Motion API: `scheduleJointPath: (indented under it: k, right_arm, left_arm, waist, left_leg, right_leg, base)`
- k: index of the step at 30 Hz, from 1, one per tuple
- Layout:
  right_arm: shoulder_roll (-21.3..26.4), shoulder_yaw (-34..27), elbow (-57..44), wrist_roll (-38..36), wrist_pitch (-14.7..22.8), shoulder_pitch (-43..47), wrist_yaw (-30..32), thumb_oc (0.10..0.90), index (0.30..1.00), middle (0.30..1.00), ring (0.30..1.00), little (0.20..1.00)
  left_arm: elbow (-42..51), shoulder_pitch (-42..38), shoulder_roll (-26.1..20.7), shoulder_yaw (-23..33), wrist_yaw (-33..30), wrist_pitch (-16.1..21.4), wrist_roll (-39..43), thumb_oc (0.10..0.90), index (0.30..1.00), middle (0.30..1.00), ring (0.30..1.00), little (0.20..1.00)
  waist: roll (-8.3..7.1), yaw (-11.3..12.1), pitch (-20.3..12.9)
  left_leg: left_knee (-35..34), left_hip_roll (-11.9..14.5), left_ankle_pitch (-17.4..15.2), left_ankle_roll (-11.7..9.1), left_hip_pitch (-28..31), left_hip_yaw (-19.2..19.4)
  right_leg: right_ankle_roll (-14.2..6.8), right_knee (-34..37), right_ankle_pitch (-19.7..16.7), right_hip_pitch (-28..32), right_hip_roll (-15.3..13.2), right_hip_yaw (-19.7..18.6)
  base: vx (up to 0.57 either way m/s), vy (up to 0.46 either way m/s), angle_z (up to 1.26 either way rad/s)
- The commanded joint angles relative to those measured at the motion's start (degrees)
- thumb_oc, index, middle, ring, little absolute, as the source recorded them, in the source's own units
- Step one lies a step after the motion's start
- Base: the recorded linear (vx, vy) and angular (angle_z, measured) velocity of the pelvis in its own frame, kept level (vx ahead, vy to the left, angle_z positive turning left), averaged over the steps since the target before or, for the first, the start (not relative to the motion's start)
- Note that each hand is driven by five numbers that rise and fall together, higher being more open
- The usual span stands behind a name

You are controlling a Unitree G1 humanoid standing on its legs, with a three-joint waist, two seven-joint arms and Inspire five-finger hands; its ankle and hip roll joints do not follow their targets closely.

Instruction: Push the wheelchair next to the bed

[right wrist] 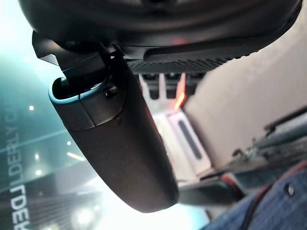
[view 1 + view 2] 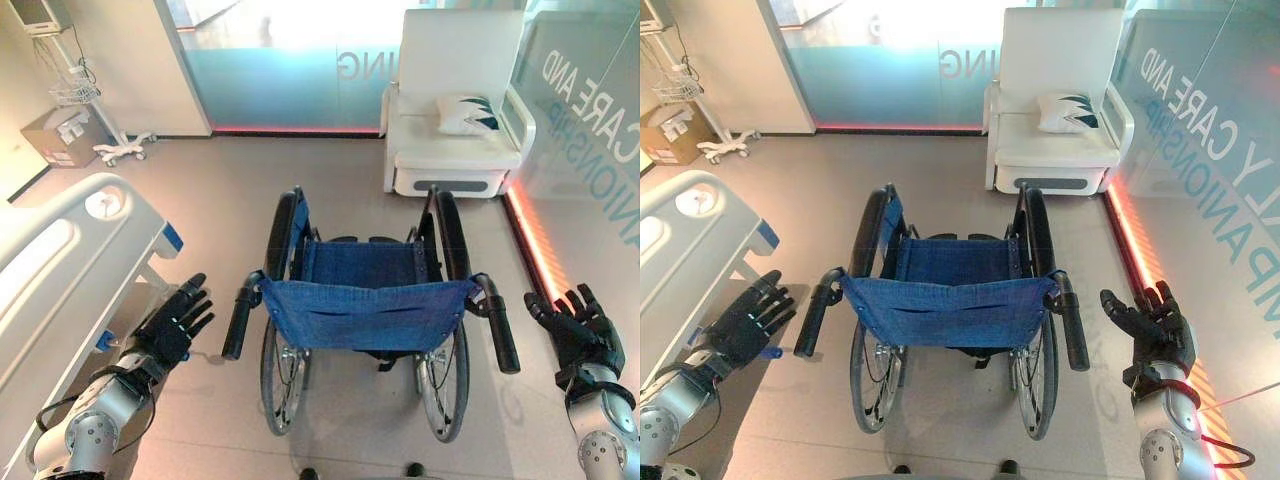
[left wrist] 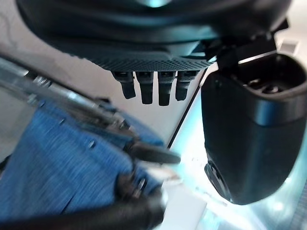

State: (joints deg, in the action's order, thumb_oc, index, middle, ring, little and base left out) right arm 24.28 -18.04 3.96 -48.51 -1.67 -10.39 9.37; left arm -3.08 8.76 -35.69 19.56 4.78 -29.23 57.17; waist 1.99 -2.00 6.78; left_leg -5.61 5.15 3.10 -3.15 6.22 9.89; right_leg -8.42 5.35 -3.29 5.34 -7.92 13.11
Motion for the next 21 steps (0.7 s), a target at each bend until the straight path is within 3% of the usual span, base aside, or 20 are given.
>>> scheduleJointPath:
  k: [1, 4, 6, 7, 8, 12, 17, 21]
  right_arm:
    - [5.75, -6.48, -5.83, -4.71, 4.98, 5.62, -4.80, 0.800, 0.900, 0.900, 0.900, 0.900]
    - [5.96, -6.49, -6.44, -5.80, 4.92, 4.93, -5.44, 0.800, 0.900, 0.900, 0.900, 0.900]
    - [7.07, -7.12, -7.37, -7.37, 4.93, 4.05, -6.06, 0.800, 0.900, 0.900, 0.900, 0.900]
    - [7.10, -7.12, -7.42, -7.47, 4.92, 3.99, -6.10, 0.800, 0.900, 0.900, 0.900, 0.900]
    - [8.28, -7.42, -7.87, -8.47, 4.95, 3.66, -6.18, 0.800, 0.900, 0.900, 0.900, 0.900]
    - [10.67, -8.11, -7.79, -8.13, 4.70, 3.31, -5.92, 0.800, 0.900, 0.900, 0.900, 0.900]
    - [10.46, -8.04, -8.07, -8.74, 4.88, 2.54, -6.50, 0.800, 0.900, 0.900, 0.900, 0.900]
    - [10.59, -7.78, -8.22, -7.20, 4.76, 1.76, -4.95, 0.800, 0.900, 0.900, 0.900, 0.900]
  left_arm:
    - [3.82, -5.62, -7.56, 2.88, 6.14, 2.59, 2.99, 0.800, 0.900, 0.900, 0.900, 0.900]
    - [4.67, -4.77, -9.58, 2.54, 8.16, 1.92, -1.68, 0.800, 0.900, 0.900, 0.900, 0.900]
    - [4.97, -2.85, -13.24, 3.08, 11.80, 2.74, -12.40, 0.800, 0.900, 0.900, 0.900, 0.900]
    - [4.94, -2.72, -13.45, 3.15, 12.26, 2.71, -13.06, 0.800, 0.900, 0.900, 0.900, 0.900]
    - [4.81, -1.68, -16.49, 3.81, 12.88, 2.71, -15.49, 0.800, 0.900, 0.900, 0.900, 0.900]
    - [3.93, -0.55, -21.38, 6.26, 16.47, 2.07, -13.78, 0.800, 0.900, 0.900, 0.900, 0.900]
    - [8.15, -0.01, -22.83, 8.36, 18.80, 1.33, -3.81, 0.800, 0.900, 0.900, 0.900, 0.900]
    - [12.58, 0.52, -24.25, 8.24, 18.49, 1.81, -4.60, 0.800, 0.900, 0.900, 0.900, 0.900]
  waist:
    - [0.72, 0.25, -1.62]
    - [0.66, 0.34, -1.77]
    - [0.71, 0.46, -1.63]
    - [0.67, 0.45, -1.65]
    - [0.72, 0.52, -1.53]
    - [0.98, 0.72, -1.31]
    - [1.20, 1.12, -1.39]
    - [1.16, 1.50, -1.27]
  left_leg:
    - [0.61, -1.27, -3.29, 0.54, -0.13, 1.68]
    - [0.61, -1.29, -3.20, 0.48, -0.16, 1.91]
    - [0.61, -1.29, -2.94, 0.49, -0.29, 2.04]
    - [0.61, -1.29, -2.92, 0.49, -0.30, 2.04]
    - [0.61, -1.36, -2.77, 0.49, -0.44, 1.96]
    - [0.61, -1.46, -2.65, 0.42, -0.50, 2.00]
    - [0.61, -1.52, -2.66, 0.29, -0.68, 1.90]
    - [0.61, -1.54, -2.62, 0.20, -0.74, 1.77]
  right_leg:
    - [1.31, -0.35, 1.85, 0.24, 0.81, 0.62]
    - [1.24, -0.35, 1.80, 0.22, 0.80, 0.80]
    - [1.24, -0.35, 1.68, 0.18, 0.87, 1.04]
    - [1.24, -0.35, 1.68, 0.17, 0.87, 1.04]
    - [1.20, -0.35, 1.64, 0.08, 0.90, 1.05]
    - [1.04, -0.35, 1.64, 0.12, 0.84, 1.30]
    - [0.85, -0.35, 1.65, 0.14, 0.60, 2.01]
    - [0.73, -0.35, 1.56, 0.27, 0.42, 2.61]
  base:
    - [0.00, 0.000, 0.00]
    - [0.00, 0.000, 0.00]
    - [0.00, 0.000, 0.00]
    - [0.00, 0.000, 0.00]
    - [0.00, 0.000, 0.00]
    - [0.00, 0.000, 0.00]
    - [0.00, -0.001, 0.02]
    - [0.00, -0.002, 0.01]
